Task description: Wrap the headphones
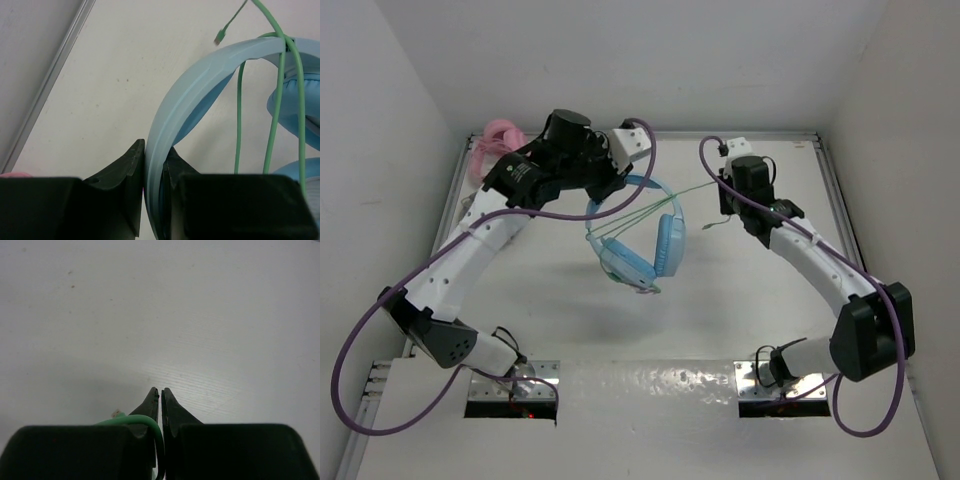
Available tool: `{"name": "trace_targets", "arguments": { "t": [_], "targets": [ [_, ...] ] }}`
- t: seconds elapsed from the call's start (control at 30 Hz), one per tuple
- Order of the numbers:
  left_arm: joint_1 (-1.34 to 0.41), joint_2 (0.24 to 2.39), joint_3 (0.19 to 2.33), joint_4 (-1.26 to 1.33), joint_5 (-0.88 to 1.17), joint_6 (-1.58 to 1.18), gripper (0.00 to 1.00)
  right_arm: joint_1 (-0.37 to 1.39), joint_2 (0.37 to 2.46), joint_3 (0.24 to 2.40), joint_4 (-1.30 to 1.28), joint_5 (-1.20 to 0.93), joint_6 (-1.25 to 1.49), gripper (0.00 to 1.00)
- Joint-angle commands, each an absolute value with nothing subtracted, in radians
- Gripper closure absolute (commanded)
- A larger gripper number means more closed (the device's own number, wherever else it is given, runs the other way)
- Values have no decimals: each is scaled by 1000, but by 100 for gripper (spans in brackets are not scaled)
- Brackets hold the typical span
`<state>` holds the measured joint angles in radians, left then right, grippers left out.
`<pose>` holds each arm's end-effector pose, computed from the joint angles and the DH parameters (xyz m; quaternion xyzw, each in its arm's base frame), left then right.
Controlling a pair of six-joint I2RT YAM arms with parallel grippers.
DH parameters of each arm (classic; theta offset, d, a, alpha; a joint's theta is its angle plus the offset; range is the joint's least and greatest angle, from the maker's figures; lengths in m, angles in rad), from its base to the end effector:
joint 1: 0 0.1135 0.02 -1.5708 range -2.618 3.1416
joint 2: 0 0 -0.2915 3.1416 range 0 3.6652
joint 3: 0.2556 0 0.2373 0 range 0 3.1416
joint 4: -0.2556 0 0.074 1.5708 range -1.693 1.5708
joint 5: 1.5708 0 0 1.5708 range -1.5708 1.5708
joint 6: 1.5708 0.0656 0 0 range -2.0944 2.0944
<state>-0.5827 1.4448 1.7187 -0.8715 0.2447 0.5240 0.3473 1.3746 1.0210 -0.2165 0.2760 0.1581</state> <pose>0.2434 -0.1794 0.4451 0.5096 0.7164 -0.1215 0.4608 0.3021 0.0903 0.3022 -0.0164 0.8714 0.0019 0.4903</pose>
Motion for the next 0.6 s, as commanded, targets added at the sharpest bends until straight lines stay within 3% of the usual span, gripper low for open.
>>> {"name": "trace_targets", "arguments": {
  "t": [0.0, 0.07, 0.17, 0.33, 0.57],
  "targets": [
    [-578, 1390, 1836, -858, 441, 440, 100, 327, 1420, 1000, -144, 171, 195, 96],
    [-580, 1397, 1868, -848, 484, 387, 100, 382, 1419, 898, -25, 104, 231, 87],
    [-578, 1411, 1910, -844, 512, 322, 100, 429, 1407, 812, 169, 77, 258, 84],
    [-578, 1422, 1996, -844, 465, 253, 100, 480, 1399, 686, 429, 25, 368, 90],
    [-578, 1419, 2013, -850, 469, 216, 100, 511, 1410, 626, 560, 9, 437, 75]
  ]
}}
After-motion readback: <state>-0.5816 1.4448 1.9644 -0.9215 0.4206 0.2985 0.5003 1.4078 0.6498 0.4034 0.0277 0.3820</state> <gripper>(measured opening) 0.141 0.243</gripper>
